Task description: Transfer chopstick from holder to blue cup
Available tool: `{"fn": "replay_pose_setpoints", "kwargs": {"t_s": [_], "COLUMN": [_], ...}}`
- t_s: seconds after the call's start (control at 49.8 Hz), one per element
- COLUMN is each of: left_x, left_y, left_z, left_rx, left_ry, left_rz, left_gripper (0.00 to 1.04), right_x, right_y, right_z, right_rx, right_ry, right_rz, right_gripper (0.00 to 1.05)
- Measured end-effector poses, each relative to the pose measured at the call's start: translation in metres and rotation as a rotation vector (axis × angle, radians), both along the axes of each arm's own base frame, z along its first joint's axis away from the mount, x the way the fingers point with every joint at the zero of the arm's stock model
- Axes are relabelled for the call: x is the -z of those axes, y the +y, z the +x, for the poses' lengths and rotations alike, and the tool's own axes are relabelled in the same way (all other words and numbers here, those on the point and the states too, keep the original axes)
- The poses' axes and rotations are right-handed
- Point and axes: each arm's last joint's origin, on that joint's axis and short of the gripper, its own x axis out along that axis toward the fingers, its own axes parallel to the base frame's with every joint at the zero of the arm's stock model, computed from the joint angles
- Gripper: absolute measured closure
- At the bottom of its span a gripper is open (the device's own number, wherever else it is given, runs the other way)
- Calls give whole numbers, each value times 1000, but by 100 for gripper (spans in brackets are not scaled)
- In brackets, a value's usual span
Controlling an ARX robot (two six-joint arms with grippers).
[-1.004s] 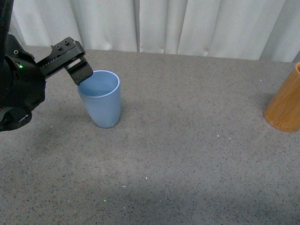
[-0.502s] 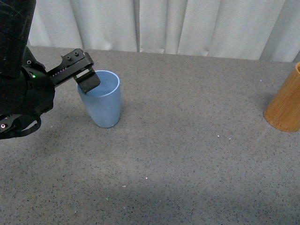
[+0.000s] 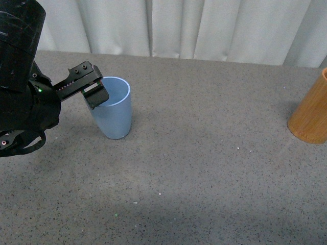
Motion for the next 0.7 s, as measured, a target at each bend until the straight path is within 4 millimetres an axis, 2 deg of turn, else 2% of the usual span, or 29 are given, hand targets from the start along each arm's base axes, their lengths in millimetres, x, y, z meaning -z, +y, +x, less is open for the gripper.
{"fn": "replay_pose_setpoints", "kwargs": {"t_s": [0.201, 0.522, 0.602, 0.703], "left_x": [2, -3, -9, -18], "left_y": [-1, -12, -15, -21], "left_z": [2, 4, 3, 1], "left_rx": [1, 38, 48, 59], "left_ry": [1, -24, -40, -70], "left_rz": [0, -67, -80, -99], "left_gripper": [34, 91, 101, 101], "right_x": [0, 0, 0, 0], "right_y": [0, 0, 0, 0], "right_z": [0, 0, 0, 0], "right_rx": [0, 0, 0, 0], "right_ry": [0, 0, 0, 0], "right_rz": [0, 0, 0, 0], "right_gripper": [10, 10, 10, 10]}}
